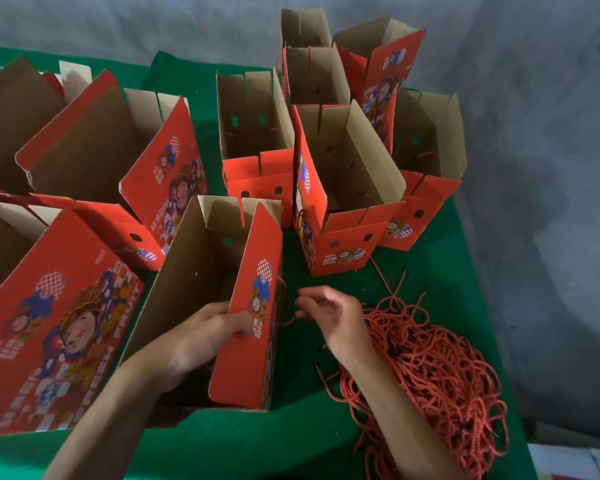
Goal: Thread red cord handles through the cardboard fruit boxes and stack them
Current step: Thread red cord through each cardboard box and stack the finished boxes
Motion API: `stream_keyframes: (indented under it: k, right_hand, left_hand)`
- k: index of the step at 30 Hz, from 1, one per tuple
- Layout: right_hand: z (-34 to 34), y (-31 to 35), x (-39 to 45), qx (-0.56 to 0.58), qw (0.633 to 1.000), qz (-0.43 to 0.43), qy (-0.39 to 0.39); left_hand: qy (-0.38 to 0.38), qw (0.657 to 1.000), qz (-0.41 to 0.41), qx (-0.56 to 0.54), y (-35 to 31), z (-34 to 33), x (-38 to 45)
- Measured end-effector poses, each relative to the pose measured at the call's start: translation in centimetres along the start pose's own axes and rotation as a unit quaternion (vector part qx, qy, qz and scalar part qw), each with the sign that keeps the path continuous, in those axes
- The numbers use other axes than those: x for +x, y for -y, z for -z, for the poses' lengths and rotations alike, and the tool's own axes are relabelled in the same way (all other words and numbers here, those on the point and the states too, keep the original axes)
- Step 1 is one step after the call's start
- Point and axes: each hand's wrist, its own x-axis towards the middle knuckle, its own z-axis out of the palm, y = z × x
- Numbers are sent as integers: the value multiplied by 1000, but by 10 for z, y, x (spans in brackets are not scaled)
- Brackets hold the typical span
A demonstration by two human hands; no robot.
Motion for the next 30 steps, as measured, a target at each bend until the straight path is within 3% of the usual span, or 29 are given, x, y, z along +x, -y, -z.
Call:
stream_keyframes:
  k: [6,14,20,30]
  right_hand:
    - [-12,-7,-45,-9,996,-35,84]
    - [-43,-9,-49,165,983,-84,15]
    - [-52,-9,-54,202,975,-91,-31]
    - [-54,-8,-51,264,955,-134,-35]
  left_hand:
    - [-1,1000,-4,-10,1,5,1]
    - [3,1000,-10,-19,7,7,2]
    - [1,1000,-17,-19,8,4,3]
    - [-10,1000,-20,-3,4,-2,-1]
